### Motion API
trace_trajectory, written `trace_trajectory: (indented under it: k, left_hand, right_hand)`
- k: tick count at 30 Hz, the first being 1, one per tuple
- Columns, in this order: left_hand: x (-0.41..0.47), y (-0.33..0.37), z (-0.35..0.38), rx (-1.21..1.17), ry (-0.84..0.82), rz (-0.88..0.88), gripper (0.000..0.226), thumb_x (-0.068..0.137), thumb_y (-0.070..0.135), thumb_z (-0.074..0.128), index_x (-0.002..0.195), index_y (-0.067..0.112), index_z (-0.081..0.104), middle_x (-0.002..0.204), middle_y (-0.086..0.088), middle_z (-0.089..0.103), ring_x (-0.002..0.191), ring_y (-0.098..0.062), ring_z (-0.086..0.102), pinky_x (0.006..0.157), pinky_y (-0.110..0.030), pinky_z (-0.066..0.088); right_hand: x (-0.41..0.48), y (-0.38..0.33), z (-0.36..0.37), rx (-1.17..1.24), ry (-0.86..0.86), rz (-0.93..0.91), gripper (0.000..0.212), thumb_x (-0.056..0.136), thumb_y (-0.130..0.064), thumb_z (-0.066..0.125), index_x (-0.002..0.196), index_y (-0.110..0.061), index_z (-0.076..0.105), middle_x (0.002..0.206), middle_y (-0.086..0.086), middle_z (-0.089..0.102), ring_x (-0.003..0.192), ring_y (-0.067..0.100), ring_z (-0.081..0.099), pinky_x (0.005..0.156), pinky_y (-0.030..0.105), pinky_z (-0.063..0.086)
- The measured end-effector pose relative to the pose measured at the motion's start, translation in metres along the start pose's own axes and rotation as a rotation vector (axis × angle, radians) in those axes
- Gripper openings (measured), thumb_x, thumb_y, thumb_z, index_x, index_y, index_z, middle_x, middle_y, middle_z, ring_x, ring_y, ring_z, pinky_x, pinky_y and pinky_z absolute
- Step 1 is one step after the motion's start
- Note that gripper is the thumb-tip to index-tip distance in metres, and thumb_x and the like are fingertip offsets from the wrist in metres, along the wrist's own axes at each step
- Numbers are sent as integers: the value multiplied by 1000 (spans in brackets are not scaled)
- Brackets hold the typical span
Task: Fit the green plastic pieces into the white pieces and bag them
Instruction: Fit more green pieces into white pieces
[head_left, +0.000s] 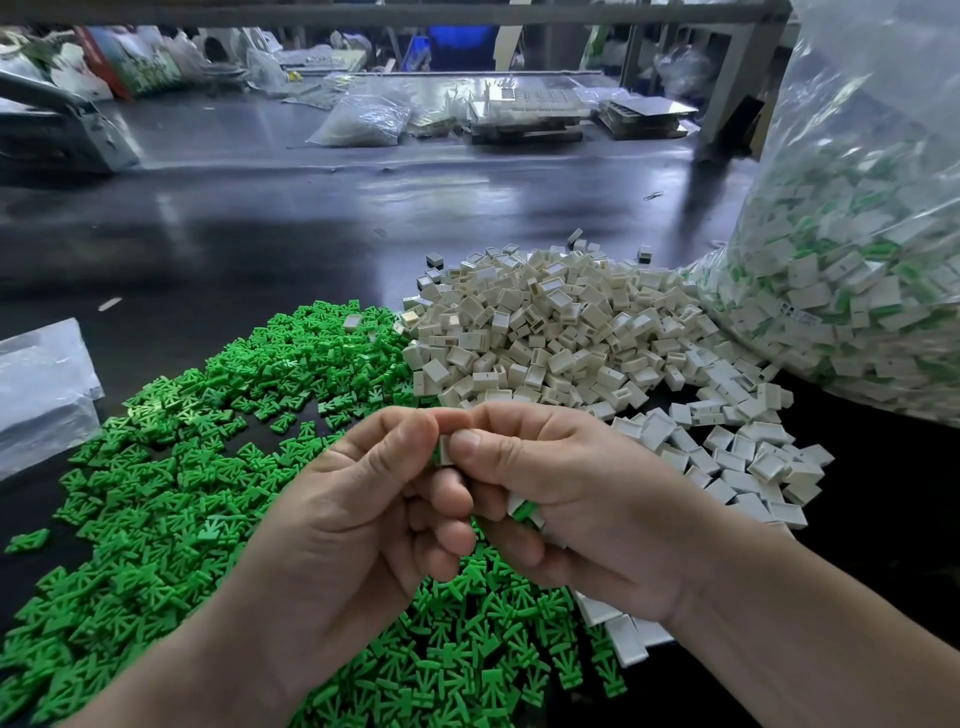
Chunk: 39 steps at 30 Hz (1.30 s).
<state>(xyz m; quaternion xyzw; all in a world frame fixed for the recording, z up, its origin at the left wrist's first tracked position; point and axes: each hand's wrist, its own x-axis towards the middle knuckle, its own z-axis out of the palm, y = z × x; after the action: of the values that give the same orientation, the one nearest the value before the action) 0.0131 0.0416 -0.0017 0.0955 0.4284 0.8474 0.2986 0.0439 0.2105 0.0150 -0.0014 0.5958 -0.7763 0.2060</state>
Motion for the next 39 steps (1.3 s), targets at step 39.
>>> trace_trajectory:
  k: [39]
  left_hand:
    - [2,0,-11,989,311,425,15,91,39,60,104,35,67,88,4,73,72,-12,70,53,-20,55]
  right_hand:
    - [6,-16,-20,580,-41,-250,6,81,-16,58,84,-16,53,71,2,59,44,8,53,30,16,37]
